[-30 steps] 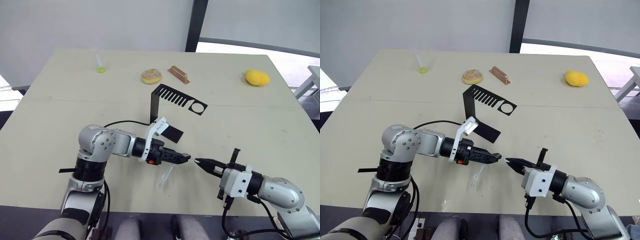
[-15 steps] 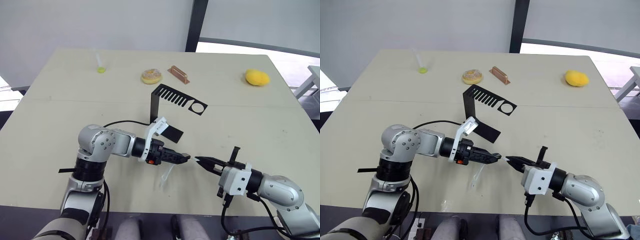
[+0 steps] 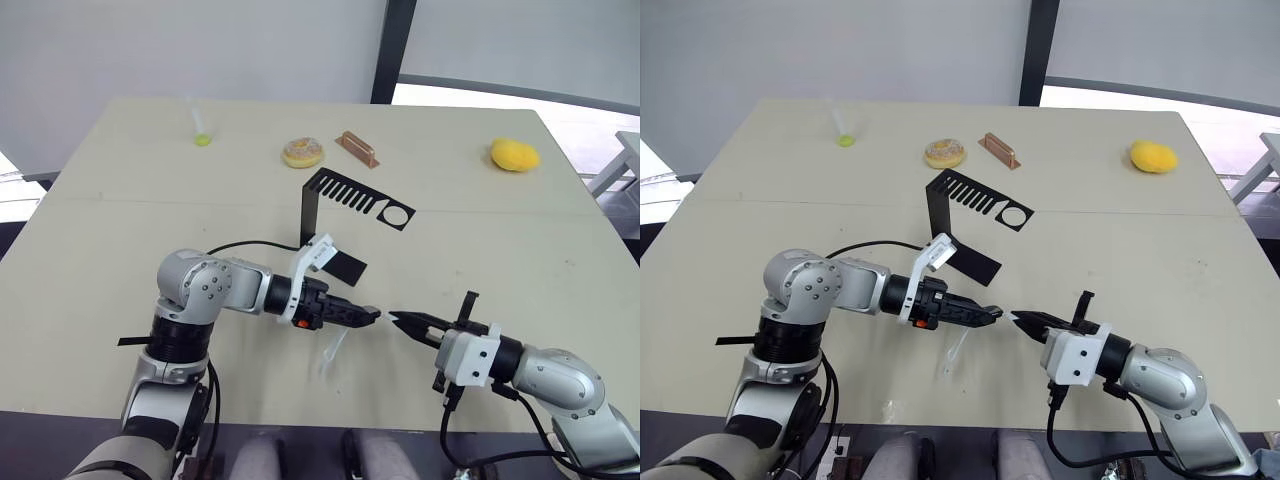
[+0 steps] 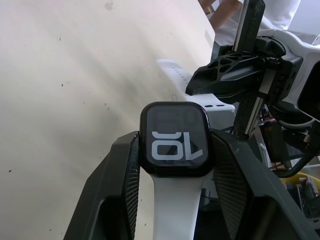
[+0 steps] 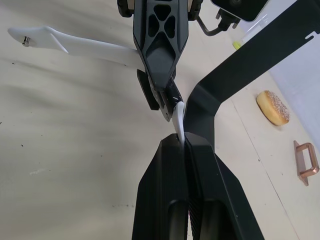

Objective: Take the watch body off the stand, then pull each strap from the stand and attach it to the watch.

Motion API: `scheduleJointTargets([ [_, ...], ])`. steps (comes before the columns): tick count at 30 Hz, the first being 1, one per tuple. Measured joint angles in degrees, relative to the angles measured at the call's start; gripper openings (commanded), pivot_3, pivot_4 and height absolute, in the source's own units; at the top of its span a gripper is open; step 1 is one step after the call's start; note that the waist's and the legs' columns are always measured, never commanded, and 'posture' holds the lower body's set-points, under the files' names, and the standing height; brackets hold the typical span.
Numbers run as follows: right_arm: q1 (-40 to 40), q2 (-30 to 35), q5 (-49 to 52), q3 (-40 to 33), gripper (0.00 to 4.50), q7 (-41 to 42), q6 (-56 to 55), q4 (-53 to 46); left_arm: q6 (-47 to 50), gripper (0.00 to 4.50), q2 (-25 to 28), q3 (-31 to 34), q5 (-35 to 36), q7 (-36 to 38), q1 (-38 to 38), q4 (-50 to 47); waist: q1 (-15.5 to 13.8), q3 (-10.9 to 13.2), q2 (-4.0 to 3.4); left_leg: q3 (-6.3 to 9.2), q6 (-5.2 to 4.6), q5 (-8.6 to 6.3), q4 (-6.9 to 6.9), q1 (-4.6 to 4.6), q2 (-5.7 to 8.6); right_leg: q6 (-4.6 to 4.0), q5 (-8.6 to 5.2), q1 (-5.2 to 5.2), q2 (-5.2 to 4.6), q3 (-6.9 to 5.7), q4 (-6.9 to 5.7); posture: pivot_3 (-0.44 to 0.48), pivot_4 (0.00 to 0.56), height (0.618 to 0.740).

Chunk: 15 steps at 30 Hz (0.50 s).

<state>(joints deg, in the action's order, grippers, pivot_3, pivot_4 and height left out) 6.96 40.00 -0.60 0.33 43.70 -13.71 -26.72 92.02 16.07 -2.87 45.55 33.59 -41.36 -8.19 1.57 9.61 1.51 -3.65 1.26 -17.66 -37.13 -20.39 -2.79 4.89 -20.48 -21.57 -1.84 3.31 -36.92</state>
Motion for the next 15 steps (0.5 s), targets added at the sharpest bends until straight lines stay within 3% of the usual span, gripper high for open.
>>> scheduleJointTargets([
  [15,-1.6,0.0,-1.3,1.3,0.0,0.0,0.3,0.6,0.0,1.59,0.0,0.1,0.0,-0.1,0.0,0.0,0.0,0.0,0.0,0.0,0.0,0.0,0.0,0.0,0.0,0.0,0.0,0.0,0.0,0.0,0.0,0.0,0.15,0.74],
])
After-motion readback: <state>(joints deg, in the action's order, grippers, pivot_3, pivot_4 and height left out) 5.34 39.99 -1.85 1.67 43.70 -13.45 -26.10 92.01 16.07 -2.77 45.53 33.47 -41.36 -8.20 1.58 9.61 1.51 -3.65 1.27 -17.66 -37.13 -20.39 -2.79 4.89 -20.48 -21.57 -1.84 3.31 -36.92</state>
